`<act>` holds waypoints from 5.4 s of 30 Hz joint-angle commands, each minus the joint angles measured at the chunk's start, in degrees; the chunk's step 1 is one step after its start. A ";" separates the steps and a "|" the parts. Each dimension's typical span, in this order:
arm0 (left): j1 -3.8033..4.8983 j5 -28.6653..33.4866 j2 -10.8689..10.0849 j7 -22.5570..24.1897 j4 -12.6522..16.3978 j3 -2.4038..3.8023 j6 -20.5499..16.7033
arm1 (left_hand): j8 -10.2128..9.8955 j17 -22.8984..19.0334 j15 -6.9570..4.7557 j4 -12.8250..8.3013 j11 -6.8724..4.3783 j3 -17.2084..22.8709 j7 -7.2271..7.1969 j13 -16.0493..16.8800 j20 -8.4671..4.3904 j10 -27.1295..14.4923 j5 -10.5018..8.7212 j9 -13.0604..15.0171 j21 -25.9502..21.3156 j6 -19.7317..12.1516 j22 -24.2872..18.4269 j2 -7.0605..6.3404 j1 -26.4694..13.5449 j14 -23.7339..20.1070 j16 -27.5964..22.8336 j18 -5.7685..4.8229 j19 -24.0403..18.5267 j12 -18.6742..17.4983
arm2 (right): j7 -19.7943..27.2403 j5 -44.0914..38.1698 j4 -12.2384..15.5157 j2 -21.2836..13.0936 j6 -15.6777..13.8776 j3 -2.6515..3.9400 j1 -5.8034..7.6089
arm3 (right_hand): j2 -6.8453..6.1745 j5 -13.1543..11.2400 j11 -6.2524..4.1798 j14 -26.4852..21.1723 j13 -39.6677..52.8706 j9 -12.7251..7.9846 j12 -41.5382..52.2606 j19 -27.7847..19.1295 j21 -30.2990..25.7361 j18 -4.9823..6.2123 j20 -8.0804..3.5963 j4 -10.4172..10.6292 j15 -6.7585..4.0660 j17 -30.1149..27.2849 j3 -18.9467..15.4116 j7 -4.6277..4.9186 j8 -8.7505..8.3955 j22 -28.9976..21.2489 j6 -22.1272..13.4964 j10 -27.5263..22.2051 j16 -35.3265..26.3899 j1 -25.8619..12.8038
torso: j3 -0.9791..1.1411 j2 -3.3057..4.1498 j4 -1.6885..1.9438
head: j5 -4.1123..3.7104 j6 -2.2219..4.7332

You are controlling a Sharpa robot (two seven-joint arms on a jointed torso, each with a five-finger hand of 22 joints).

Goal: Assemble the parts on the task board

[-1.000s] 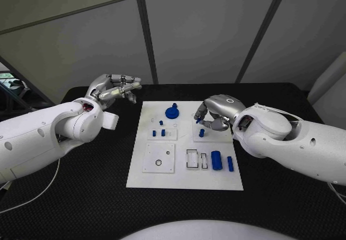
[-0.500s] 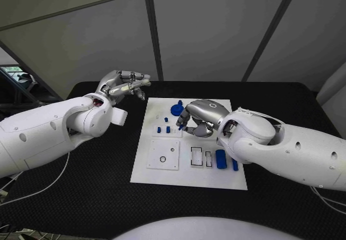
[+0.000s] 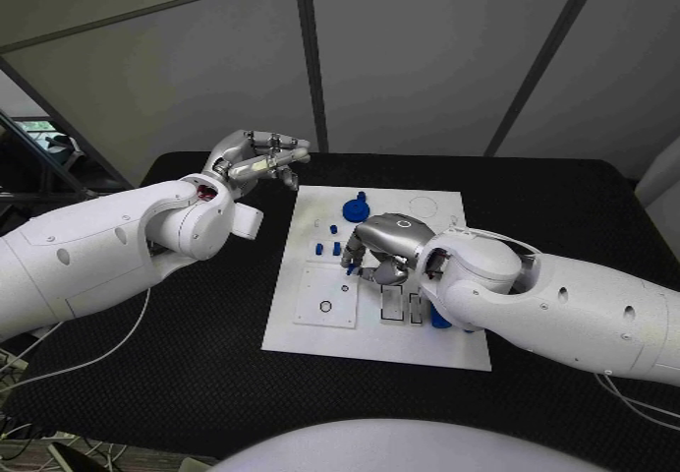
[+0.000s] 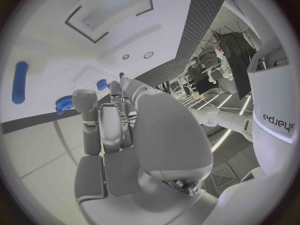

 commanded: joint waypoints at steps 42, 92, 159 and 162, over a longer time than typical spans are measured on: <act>0.12 0.31 0.53 -0.74 -0.28 0.04 1.13 | 0.30 -0.15 0.14 0.28 0.17 -0.32 0.27 -0.09 0.22 -0.38 -0.12 -0.07 -0.60 -0.28 -0.25 0.37 -0.40 -0.36 -0.37 -1.01 0.29 0.35 | -1.18 -4.61 -2.09 2.61 5.02 -0.05 -1.57 | -0.13 0.25 0.04 1.88 0.12 0.11 -0.44 0.12 0.41 -0.66 0.33 -0.02 -0.15 -0.37 0.24 0.32 -0.07 0.06 0.13 0.21 0.04 -1.21 | 0.02 -0.03 -0.04 | 0.99 -1.11; 0.10 0.30 0.30 -3.12 -1.50 -0.08 1.76 | 0.27 -0.27 0.21 0.31 0.25 -0.40 0.35 -0.12 0.27 -0.75 -0.11 -0.09 -0.88 -0.57 -0.48 0.45 -0.44 -0.52 -0.49 -1.01 0.28 0.41 | -2.41 -0.46 5.87 -10.40 -2.57 5.52 -1.55 | -3.93 0.33 2.59 -0.02 -0.80 -0.90 -0.23 -5.66 -5.37 0.94 2.38 -0.16 2.15 -5.64 -1.70 1.44 -1.80 -7.17 -8.98 -12.43 -2.40 -6.04 | 0.08 -0.03 -0.27 | -0.38 -0.08; 0.09 0.30 0.34 -2.75 -1.69 -0.16 1.94 | 0.34 -0.38 0.25 0.15 0.31 -0.50 0.41 -0.10 0.31 -0.96 -0.12 -0.06 -1.13 -0.72 -0.70 0.42 -0.30 -0.66 -0.57 -1.01 0.28 0.59 | -4.06 -0.79 -0.67 -9.58 -0.44 5.96 -0.49 | -0.09 0.61 -0.61 1.77 -0.25 -0.02 2.90 1.38 2.04 -1.06 0.32 5.40 -0.49 -1.11 -5.24 -0.42 0.27 2.43 -1.25 0.63 1.44 -3.19 | 0.08 -0.08 -0.17 | -1.02 -0.40; 0.09 0.30 0.36 -2.73 -1.74 -0.16 1.95 | 0.34 -0.38 0.25 0.15 0.31 -0.50 0.41 -0.10 0.31 -0.96 -0.12 -0.06 -1.13 -0.72 -0.70 0.42 -0.30 -0.66 -0.57 -1.01 0.28 0.59 | -4.21 -0.19 -0.56 -9.70 -0.87 5.96 -0.49 | -0.04 0.55 -0.65 1.77 -0.23 0.00 2.70 1.50 2.21 -1.11 0.28 5.60 -0.53 -0.98 -5.24 -0.46 0.30 2.66 -1.06 0.90 1.54 -3.47 | 0.05 -0.09 -0.17 | -1.10 -0.32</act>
